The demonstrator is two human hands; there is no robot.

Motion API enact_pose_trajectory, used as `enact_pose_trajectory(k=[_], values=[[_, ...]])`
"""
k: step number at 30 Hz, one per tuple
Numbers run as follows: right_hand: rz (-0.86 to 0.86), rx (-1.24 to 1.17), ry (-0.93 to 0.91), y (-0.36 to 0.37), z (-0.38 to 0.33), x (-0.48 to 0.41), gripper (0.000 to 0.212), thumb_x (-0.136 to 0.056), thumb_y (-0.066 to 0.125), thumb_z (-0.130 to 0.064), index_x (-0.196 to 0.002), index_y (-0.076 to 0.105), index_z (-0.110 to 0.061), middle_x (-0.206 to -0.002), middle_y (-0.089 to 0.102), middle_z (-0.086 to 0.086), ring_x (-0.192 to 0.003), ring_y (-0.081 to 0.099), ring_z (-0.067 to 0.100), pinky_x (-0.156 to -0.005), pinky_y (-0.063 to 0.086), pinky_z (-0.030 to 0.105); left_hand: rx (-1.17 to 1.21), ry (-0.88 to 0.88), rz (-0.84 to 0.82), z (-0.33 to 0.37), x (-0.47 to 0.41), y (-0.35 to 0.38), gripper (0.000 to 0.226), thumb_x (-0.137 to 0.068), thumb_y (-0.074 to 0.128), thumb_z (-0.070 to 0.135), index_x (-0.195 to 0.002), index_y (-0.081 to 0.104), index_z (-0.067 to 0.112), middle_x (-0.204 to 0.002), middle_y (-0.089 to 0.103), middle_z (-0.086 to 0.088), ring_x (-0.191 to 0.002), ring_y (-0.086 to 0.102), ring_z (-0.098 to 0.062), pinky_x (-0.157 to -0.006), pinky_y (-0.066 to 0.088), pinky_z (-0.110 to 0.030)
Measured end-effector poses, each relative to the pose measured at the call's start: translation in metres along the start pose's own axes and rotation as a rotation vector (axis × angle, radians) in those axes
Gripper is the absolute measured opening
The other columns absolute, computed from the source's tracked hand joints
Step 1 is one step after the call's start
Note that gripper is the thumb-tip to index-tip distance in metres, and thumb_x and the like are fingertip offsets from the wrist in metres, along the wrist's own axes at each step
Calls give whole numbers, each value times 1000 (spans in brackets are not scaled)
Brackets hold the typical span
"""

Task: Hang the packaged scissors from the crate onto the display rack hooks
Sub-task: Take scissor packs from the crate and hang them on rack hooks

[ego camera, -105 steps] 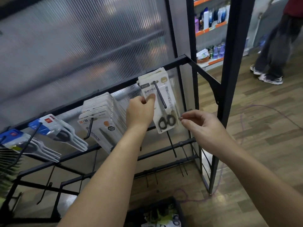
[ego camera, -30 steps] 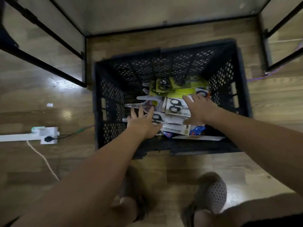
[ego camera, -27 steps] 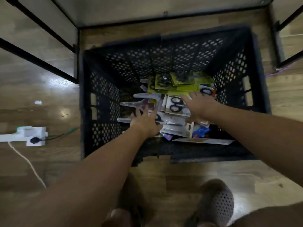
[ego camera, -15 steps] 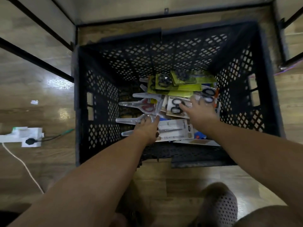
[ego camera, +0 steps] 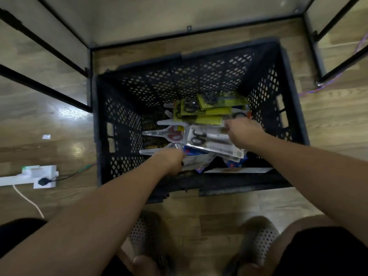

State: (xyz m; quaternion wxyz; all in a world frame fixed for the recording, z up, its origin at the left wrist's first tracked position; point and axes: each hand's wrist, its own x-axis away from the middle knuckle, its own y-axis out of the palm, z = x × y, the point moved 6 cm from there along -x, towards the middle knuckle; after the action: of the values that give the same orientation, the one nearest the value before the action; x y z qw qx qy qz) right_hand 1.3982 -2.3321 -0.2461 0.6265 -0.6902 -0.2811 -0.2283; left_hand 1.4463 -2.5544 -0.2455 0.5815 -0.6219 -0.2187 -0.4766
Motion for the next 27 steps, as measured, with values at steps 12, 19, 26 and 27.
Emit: enact_pose_trajectory(k=[12,19,26,27], values=[[-28,-1171,43,-75,1,107,30,-94,71,-42,-97,81,-14,-70,71,11,-57,50,18,-50,34,29,966,-200,393,-31,155,-102,17,-93,63,23,-108,71,22,-104,72,1,-95,67,-20,-83,53,-34],[45,-1315,-4,-121,-2,130,15,-101,63,-24,-113,70,-20,-87,79,7,-67,75,27,-72,62,42,1325,-82,540,-25,165,-121,21,-98,62,20,-115,74,26,-99,79,5,-91,75,-19,-71,55,-28],[17,-1906,-160,-135,0,157,29,-100,48,-20,-121,68,-18,-123,73,6,-109,70,25,-91,60,49,1563,65,442,-8,179,-126,23,-103,58,17,-121,72,19,-113,78,-4,-103,75,-24,-92,57,-42],[93,-1907,-154,-135,2,156,25,-95,56,-17,-115,71,-17,-118,75,8,-102,71,27,-89,60,47,1560,98,425,-2,182,-128,24,-102,58,17,-121,72,20,-114,78,-4,-104,75,-24,-93,57,-42]])
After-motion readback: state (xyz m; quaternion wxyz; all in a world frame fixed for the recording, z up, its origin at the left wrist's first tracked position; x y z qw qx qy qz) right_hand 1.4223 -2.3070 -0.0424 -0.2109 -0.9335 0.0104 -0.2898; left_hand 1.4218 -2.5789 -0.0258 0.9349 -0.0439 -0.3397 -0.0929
